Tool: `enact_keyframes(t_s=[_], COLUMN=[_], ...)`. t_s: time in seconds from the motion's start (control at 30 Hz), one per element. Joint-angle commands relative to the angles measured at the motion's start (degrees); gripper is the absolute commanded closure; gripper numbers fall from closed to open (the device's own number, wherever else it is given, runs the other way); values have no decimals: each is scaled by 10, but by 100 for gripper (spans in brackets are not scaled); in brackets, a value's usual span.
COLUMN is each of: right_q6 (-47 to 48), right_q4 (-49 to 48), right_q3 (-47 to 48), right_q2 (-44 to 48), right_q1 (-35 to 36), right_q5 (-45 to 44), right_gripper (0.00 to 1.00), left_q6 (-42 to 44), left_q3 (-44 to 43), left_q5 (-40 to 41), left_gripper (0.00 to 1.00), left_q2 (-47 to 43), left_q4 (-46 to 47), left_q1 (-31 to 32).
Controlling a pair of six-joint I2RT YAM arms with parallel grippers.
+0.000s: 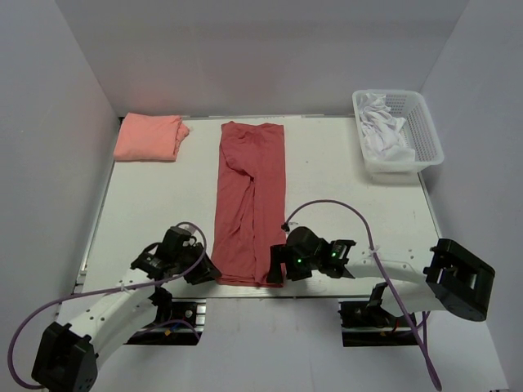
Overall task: Fold and stack the t-shirts
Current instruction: Grab the bottom of the folded rectangular tshirt with both arms, then fold the folded rectangular tshirt in 1/3 of the way
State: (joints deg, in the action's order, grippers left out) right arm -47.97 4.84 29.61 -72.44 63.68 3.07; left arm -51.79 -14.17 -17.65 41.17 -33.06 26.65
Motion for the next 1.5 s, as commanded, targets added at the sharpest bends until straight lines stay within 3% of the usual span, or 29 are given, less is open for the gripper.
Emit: enact_keyframes(t_s=[0.0,0.17,0.2,0.3,0.43,0.5,0.53,0.73,0.87,1.2,1.47], right_q6=[-11,-20,-18,-18,-20,-12,-12,18,26,86,167], right_q4=[-8,-3,0,0,-2,-4,-4,7,54,154,176], right_q3=[-4,-5,-4,-5,-5,-3,2,26,67,240,376], right_q2=[-9,-14,-15,-16,-23,-26,-29,-12,-6,-34,-127], right_q1=[-1,-3,-3,-6,-6,-5,-5,-5,-6,-52,-128], right_q5=[6,-10,-9,-9,-11,-7,-3,-2,-87,-285,-292], right_gripper=[21,34,36,59,75,87,100,100,100,100,100], left_q6=[-2,-2,-2,-2,-2,-2,-2,-2,5,21,28], left_q3=[5,-1,-2,-9,-9,-9,-9,-50,-95,-274,-424], left_q5=[19,37,37,45,31,31,25,19,33,154,263], left_gripper=[62,72,86,99,100,100,100,100,100,100,100], left_q2=[13,55,55,62,57,57,52,17,12,196,301], left_q4=[-10,23,23,29,35,35,35,30,52,64,37], left_q1=[3,3,3,9,9,9,9,14,14,0,-6])
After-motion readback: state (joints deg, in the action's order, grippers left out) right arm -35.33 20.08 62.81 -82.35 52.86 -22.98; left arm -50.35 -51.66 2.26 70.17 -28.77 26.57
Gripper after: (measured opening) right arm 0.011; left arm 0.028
